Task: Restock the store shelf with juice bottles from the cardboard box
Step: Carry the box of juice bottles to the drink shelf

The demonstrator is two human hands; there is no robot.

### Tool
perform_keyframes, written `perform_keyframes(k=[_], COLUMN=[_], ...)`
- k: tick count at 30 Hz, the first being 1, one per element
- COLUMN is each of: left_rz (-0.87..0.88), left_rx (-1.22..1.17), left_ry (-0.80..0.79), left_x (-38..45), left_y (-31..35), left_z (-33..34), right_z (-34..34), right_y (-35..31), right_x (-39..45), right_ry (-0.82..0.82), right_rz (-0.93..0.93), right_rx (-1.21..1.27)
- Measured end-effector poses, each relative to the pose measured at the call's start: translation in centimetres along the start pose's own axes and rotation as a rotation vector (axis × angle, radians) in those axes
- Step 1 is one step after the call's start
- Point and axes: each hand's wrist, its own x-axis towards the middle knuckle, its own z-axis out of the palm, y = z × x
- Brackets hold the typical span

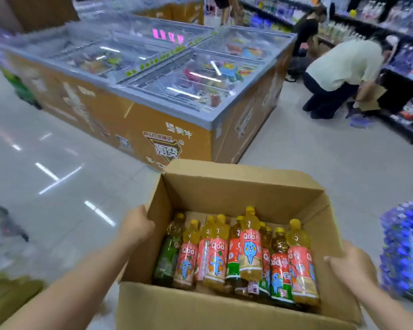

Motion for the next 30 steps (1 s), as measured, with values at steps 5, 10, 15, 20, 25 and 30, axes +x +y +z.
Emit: perform_keyframes(k=[5, 10, 15, 20, 25, 30], left_rz=[-0.176, -0.418, -0.551, -0.636, -0.698, -0.763], left_rx=[-0.039, -0.117, -0.199, -0.241, -0.241, -0.242], left_ry=[0.113, 0.192, 0.264, 0.300, 0.328, 0.395], left_x=[5.0, 9.5, 15.0, 22.8, 31.6, 40.4], left_y=[-3.2, -7.7, -13.0, -18.9, -25.6, -31.3], left_z=[-4.7, -8.6, -12.9, -17.4, -23.4, -29.7], right_z=[3.1, 7.1, 12.8, 20.5, 29.3, 36.4], right_y=[-13.4, -27.0, -40.8, -54.6, -68.6, -82.7], right_x=[6.5, 11.4, 14.0, 14.7, 14.9, 13.1], right_ry=[-0.132, -0.221, -0.270, -0.301, -0.344, -0.394], right_rz=[-0.218, -0.428, -0.592, -0.694, -0.717, -0.803], right_rx=[-0.050, -0.161, -0.269, -0.299, -0.315, -0.313])
